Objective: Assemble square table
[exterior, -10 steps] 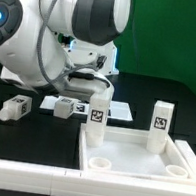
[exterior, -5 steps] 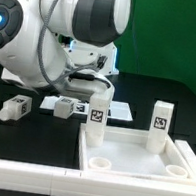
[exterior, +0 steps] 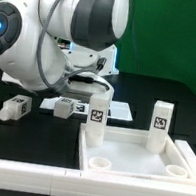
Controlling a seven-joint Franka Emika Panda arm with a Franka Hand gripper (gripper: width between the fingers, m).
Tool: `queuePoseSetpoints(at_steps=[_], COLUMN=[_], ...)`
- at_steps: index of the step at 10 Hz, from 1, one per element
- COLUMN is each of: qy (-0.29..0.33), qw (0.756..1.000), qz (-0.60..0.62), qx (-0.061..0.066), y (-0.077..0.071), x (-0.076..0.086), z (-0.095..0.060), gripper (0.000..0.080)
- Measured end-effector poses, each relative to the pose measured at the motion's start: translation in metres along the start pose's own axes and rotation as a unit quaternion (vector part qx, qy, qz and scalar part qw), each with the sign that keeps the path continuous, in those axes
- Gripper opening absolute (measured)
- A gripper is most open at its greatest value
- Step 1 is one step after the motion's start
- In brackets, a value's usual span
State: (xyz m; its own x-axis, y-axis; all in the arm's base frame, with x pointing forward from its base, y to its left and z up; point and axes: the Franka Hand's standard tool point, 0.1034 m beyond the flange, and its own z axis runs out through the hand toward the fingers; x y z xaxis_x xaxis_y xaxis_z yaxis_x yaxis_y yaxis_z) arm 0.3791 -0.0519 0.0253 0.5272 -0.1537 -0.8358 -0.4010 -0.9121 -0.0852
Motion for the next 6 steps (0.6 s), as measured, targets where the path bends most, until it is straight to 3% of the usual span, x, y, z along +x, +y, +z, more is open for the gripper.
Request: queuePoseSetpoints(at_steps=[6], qy=[-0.006], qw=[1.000], qz=[0.012], qx=[0.003], y=[0.0030], x=[0.0005], z=[0.0033], gripper=[0.0649])
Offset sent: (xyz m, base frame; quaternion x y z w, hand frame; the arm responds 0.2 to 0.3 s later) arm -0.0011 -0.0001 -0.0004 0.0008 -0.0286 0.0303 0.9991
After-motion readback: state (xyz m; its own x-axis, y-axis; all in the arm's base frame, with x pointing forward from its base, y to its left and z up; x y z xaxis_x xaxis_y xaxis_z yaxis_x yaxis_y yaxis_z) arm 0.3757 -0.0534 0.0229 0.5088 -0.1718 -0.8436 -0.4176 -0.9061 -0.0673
